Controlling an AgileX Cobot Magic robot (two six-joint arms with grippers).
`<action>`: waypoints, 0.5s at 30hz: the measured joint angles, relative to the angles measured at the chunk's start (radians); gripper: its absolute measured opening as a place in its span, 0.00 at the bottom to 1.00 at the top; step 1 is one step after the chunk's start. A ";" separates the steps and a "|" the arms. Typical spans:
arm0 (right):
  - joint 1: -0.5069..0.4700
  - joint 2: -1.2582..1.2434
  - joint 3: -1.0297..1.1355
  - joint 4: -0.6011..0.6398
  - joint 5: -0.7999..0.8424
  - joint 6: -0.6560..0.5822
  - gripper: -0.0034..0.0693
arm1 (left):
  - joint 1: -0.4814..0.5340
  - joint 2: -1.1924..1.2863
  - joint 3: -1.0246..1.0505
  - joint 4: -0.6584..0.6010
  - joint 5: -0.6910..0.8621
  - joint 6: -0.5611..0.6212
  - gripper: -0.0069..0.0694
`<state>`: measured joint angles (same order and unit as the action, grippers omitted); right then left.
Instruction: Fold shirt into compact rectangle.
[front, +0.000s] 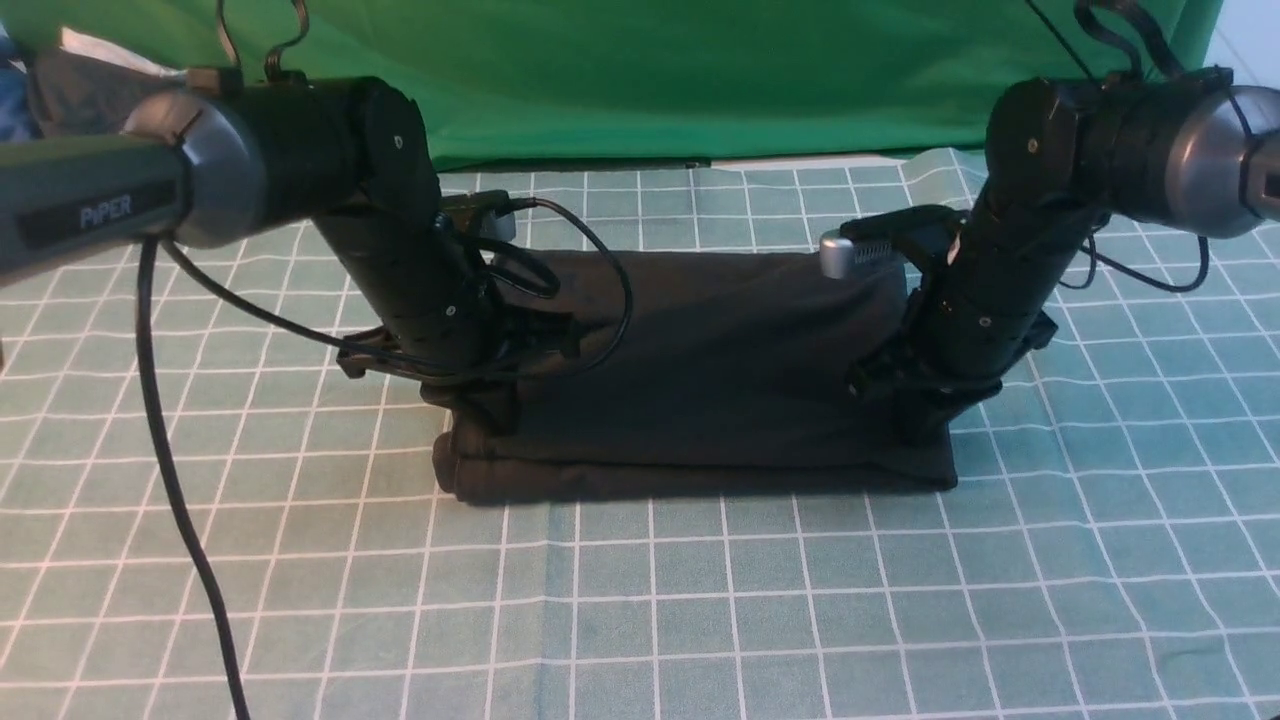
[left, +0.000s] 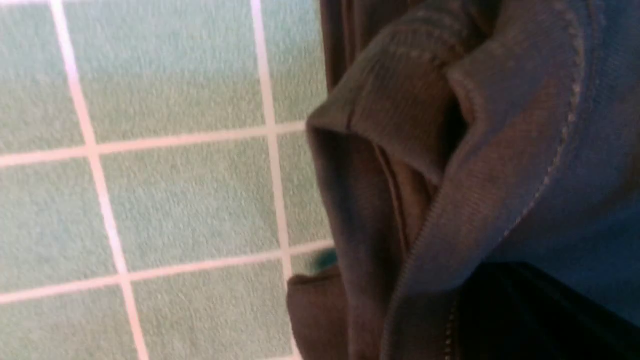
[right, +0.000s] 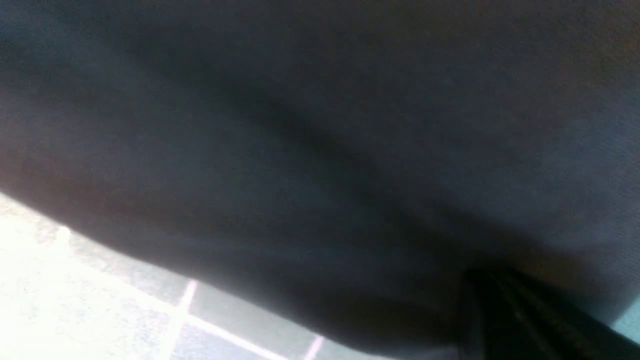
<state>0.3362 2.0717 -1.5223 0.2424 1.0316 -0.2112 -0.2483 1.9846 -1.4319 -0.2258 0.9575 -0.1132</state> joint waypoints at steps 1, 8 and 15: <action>-0.006 0.000 0.000 0.000 0.000 0.000 0.07 | 0.000 -0.001 0.000 -0.002 0.002 0.000 0.11; -0.030 -0.036 -0.003 -0.007 0.016 0.000 0.07 | 0.000 -0.071 -0.009 -0.004 -0.014 -0.010 0.11; -0.034 -0.086 -0.021 0.136 -0.037 -0.056 0.07 | 0.000 -0.107 -0.018 -0.122 -0.107 -0.006 0.11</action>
<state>0.3019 1.9852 -1.5431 0.3784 0.9951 -0.2675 -0.2483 1.8778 -1.4500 -0.3475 0.8500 -0.1188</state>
